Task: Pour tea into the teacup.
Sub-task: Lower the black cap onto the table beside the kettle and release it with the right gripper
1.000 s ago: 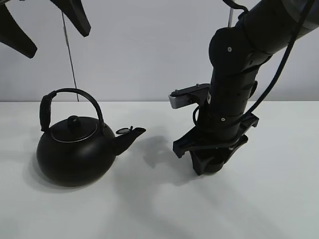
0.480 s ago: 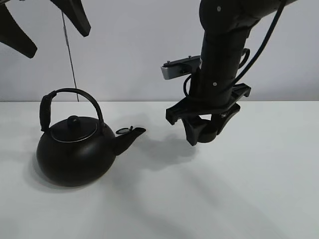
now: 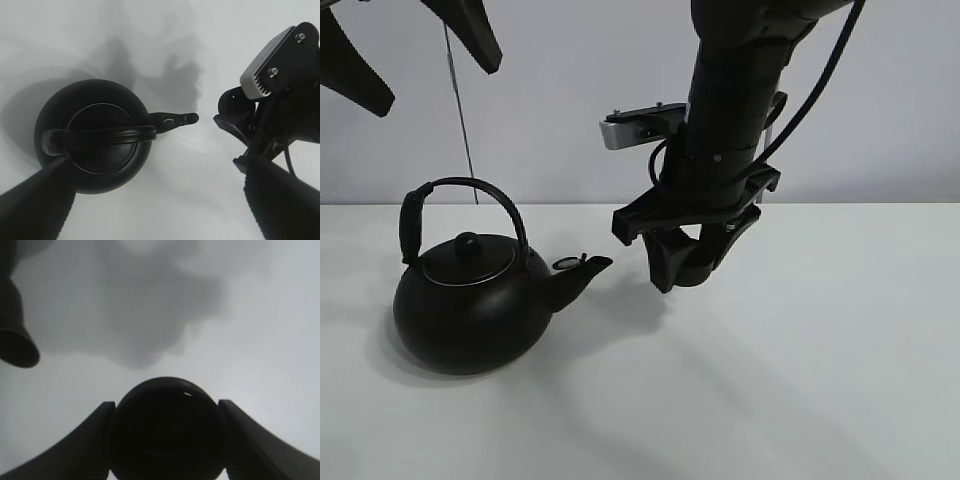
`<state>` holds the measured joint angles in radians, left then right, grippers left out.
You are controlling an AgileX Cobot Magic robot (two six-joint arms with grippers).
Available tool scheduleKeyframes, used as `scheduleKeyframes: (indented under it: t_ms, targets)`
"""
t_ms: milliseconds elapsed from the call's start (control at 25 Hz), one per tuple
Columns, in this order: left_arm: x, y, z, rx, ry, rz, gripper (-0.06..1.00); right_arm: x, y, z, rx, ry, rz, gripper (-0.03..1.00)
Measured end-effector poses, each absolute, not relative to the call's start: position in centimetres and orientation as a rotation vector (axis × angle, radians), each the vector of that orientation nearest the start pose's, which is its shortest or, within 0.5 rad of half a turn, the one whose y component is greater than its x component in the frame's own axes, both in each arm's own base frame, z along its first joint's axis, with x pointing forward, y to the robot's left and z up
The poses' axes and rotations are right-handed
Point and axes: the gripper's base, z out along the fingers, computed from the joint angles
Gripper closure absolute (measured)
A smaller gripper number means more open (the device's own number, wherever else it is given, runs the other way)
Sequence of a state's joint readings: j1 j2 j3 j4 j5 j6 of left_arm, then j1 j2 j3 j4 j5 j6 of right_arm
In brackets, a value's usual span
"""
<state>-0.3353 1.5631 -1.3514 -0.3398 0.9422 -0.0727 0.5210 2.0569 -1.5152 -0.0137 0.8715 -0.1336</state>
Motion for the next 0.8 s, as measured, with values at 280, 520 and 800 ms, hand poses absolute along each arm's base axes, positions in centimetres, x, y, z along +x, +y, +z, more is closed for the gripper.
scheduleKeyframes:
  t_ms: [280, 520, 800]
  targets:
    - [30.6, -13.3, 32.1, 0.176, 2.654, -0.567, 0.28, 36.2, 22.4, 15.5, -1.004, 2.766, 0.061, 0.57]
    - [30.6, -13.3, 32.1, 0.175, 2.650, -0.567, 0.28, 36.0, 23.3, 14.3, -1.045, 2.754, 0.062, 0.57]
    - [30.6, -13.3, 32.1, 0.175, 2.650, -0.567, 0.28, 36.5, 23.4, 12.7, -1.032, 2.745, 0.044, 0.57]
